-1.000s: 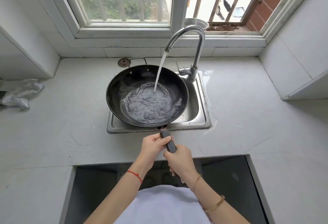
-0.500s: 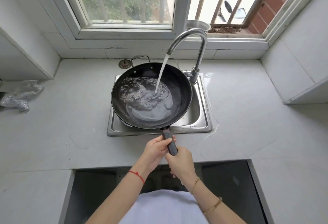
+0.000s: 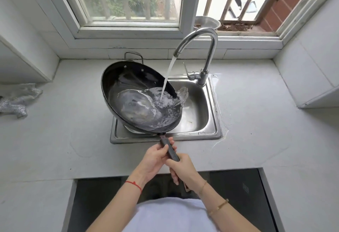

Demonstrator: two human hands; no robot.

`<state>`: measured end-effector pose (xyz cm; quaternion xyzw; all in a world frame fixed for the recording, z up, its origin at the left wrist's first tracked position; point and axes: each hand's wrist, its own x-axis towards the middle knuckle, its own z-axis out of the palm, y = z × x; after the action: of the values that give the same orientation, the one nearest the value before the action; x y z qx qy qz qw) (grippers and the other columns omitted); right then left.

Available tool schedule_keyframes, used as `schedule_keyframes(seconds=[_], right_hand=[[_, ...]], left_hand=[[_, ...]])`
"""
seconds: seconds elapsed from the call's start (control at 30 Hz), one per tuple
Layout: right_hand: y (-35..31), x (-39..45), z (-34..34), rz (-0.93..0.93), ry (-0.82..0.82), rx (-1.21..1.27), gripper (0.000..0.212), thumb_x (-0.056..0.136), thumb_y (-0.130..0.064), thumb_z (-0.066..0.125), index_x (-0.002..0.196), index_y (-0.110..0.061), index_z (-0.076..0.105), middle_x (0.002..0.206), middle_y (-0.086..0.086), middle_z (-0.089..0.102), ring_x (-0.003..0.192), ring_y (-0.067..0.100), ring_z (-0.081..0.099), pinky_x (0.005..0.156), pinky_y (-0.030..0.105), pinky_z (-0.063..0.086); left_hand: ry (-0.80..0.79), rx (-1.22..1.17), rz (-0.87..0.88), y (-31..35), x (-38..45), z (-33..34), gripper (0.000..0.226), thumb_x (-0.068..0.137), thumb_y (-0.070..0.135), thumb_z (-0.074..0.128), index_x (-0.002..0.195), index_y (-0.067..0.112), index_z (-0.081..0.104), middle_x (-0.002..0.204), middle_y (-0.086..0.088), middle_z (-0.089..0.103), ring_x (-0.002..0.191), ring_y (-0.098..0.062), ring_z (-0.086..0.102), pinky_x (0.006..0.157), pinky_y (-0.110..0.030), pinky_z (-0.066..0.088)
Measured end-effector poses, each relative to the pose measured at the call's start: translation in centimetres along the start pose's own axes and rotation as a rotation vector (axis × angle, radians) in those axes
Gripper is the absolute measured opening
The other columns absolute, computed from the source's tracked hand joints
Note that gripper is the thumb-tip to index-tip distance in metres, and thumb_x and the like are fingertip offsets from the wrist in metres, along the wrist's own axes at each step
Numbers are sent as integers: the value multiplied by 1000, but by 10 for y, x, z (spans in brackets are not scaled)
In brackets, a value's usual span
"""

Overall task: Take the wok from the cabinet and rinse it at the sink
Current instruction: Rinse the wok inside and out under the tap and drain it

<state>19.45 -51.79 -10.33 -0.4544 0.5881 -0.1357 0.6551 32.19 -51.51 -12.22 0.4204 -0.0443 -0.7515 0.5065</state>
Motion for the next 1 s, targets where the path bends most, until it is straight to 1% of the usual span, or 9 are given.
schedule_keyframes(seconds=[0.2, 0.4, 0.53, 0.6, 0.67, 0.73, 0.8, 0.87, 1.0], right_hand=[[0, 7, 2, 19, 0, 49, 22, 92, -13, 60, 72, -5, 54, 48, 3, 51, 34, 14, 46, 35, 22, 41], [-1, 12, 3, -14, 59, 14, 23, 93, -19, 61, 76, -4, 57, 51, 3, 54, 36, 14, 50, 37, 24, 46], [-3, 13, 4, -73, 167, -136, 24, 94, -25, 62, 79, -6, 62, 59, 7, 58, 40, 14, 55, 41, 29, 51], [-3, 13, 4, -140, 278, -361, 18, 92, -25, 61, 86, -9, 65, 68, 6, 64, 55, 18, 62, 55, 37, 57], [-2, 10, 6, -162, 372, -630, 18, 93, -25, 59, 105, -13, 61, 86, 7, 71, 79, 25, 68, 70, 36, 55], [0, 9, 7, -162, 417, -750, 28, 95, -25, 56, 122, -16, 54, 100, 8, 72, 93, 28, 69, 75, 33, 50], [3, 10, 8, -180, 411, -700, 31, 96, -24, 55, 126, -15, 53, 99, 7, 72, 92, 26, 70, 74, 31, 51], [7, 12, 7, -201, 383, -532, 29, 95, -23, 58, 123, -13, 58, 91, 4, 72, 83, 19, 70, 73, 28, 57], [11, 15, 3, -233, 315, -300, 8, 92, -18, 61, 98, -18, 67, 77, -2, 68, 70, 13, 65, 70, 32, 59]], left_hand=[[101, 116, 32, 3, 12, 1, 27, 96, -4, 49, 121, -9, 55, 98, -14, 66, 87, -21, 69, 82, -29, 60], [159, 207, 61, 7, 17, 5, 20, 93, -5, 54, 112, -6, 61, 98, -15, 68, 90, -25, 68, 79, -27, 60], [186, 240, 69, 8, 20, 7, 19, 93, -7, 54, 111, -7, 60, 94, -13, 69, 78, -16, 72, 72, -23, 60], [193, 259, 67, 7, 20, 11, 19, 92, -7, 55, 111, -7, 61, 94, -12, 70, 78, -17, 71, 72, -22, 60], [202, 284, 69, 6, 21, 16, 19, 92, -7, 56, 110, -8, 62, 91, -12, 70, 77, -17, 71, 71, -22, 59], [222, 325, 83, 3, 23, 19, 18, 91, -6, 58, 108, -8, 63, 84, -10, 72, 70, -14, 71, 71, -22, 60], [250, 374, 104, 1, 24, 20, 17, 88, -5, 63, 105, -8, 65, 78, -6, 75, 68, -12, 72, 75, -24, 60], [272, 445, 131, 0, 24, 19, 15, 85, -1, 69, 100, -3, 68, 77, -6, 76, 72, -14, 73, 81, -29, 60], [253, 566, 209, 2, 19, 20, 6, 82, 6, 75, 86, 9, 72, 79, -7, 77, 79, -15, 73, 82, -30, 57]])
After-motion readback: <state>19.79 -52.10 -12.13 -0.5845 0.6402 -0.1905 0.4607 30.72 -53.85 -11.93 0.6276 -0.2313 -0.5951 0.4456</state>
